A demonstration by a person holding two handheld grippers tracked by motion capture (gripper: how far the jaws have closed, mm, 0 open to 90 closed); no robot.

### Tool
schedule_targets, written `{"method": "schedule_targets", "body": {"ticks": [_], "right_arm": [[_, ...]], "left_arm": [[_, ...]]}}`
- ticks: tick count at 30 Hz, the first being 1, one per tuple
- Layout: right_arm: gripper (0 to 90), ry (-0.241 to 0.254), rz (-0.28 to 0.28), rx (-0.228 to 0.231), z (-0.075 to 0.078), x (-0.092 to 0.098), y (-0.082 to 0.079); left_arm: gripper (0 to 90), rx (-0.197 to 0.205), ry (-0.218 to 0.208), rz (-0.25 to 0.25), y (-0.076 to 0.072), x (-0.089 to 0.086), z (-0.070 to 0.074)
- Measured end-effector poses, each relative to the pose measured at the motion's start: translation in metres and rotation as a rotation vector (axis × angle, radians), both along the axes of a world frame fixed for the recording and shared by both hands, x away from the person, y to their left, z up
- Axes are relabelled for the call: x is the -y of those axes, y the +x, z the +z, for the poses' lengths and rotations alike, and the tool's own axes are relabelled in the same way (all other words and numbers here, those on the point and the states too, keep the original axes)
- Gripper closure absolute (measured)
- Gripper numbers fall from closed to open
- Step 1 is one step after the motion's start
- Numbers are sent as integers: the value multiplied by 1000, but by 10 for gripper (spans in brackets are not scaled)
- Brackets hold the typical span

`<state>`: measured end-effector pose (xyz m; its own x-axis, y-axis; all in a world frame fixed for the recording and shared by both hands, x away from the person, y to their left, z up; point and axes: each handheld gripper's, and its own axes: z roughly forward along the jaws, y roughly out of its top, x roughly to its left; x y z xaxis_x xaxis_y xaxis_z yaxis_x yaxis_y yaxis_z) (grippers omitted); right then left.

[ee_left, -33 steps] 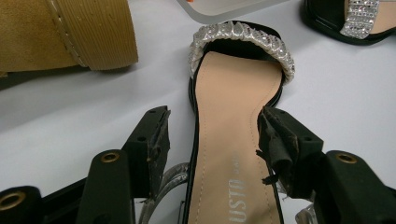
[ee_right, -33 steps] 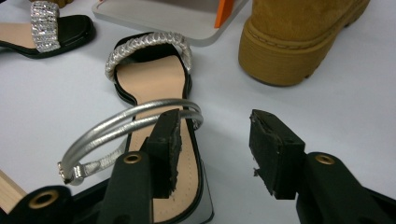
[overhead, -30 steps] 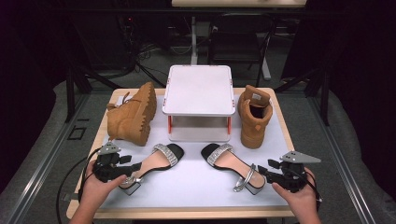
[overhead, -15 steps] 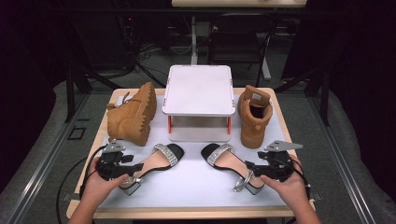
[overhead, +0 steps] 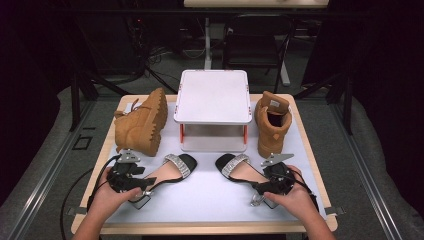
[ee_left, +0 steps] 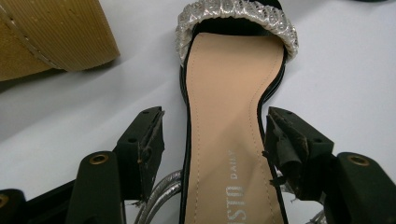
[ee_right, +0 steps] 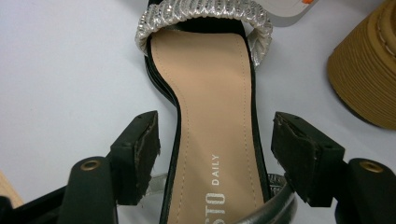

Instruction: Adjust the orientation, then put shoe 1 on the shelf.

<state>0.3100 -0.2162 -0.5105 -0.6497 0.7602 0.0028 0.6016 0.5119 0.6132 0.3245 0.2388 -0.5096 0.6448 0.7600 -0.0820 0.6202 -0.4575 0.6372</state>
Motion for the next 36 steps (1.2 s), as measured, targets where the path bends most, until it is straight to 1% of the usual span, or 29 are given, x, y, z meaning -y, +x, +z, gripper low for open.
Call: {"method": "schedule_targets", "body": {"ticks": [2,3,4,5,6,7,9,10,12,13,14,16,17,18,19,20,22,23,25,27,28,32,36], "right_arm": [[321,9,-2,-7,-1,0,1],[321,2,-2,-11,-1,0,2],[321,1,0,-20,-1,0,3],[321,6,-1,-18,-2,0,4],[321,-7,3,-24,-3,0,5],[321,-8,5,-26,-3,-1,6],[321,-11,5,-25,-5,-2,7],[321,-22,13,-25,-5,-2,7],[321,-27,9,-24,-6,-3,7],[321,-23,12,-29,-7,-3,8],[321,-29,12,-36,-8,-4,8],[320,-34,12,-32,-10,-4,9],[318,-25,9,-31,-11,-4,8],[319,-22,8,-34,-12,-4,8],[319,-19,6,-30,-13,-3,8],[321,-26,5,-29,-13,-3,8],[332,-11,3,-30,-15,-2,9],[334,-16,1,-33,-15,0,10],[332,0,0,-37,-16,0,11],[330,-10,5,-41,-18,0,12],[333,-6,5,-41,-18,0,12],[337,8,9,-45,-18,1,12],[333,-9,19,-52,-17,-1,14]], "left_arm": [[372,-12,16,-8,1,0,0],[370,-5,19,2,1,1,-1],[367,-5,28,2,1,1,-1],[365,-6,46,-4,1,2,-1],[361,-7,52,-4,1,3,-2],[361,-7,68,-3,1,4,-2],[358,-6,71,-12,1,5,-3],[355,-4,73,-8,1,5,-3],[350,-7,67,-10,1,5,-3],[348,-4,67,-10,1,5,-3],[343,-4,66,-10,1,5,-4],[332,-4,64,-19,1,7,-4],[321,-3,63,-23,1,8,-5],[299,-3,72,-25,1,9,-5],[285,-3,68,-30,2,10,-6],[284,-16,72,-35,2,11,-6],[285,-24,82,-42,3,13,-8],[286,-34,89,-42,4,15,-10],[293,-49,110,-54,5,17,-13],[312,-54,154,-54,5,23,-16],[336,-53,158,-51,5,24,-17],[390,-52,146,-48,5,24,-19],[407,-50,150,-42,4,25,-19]]}}
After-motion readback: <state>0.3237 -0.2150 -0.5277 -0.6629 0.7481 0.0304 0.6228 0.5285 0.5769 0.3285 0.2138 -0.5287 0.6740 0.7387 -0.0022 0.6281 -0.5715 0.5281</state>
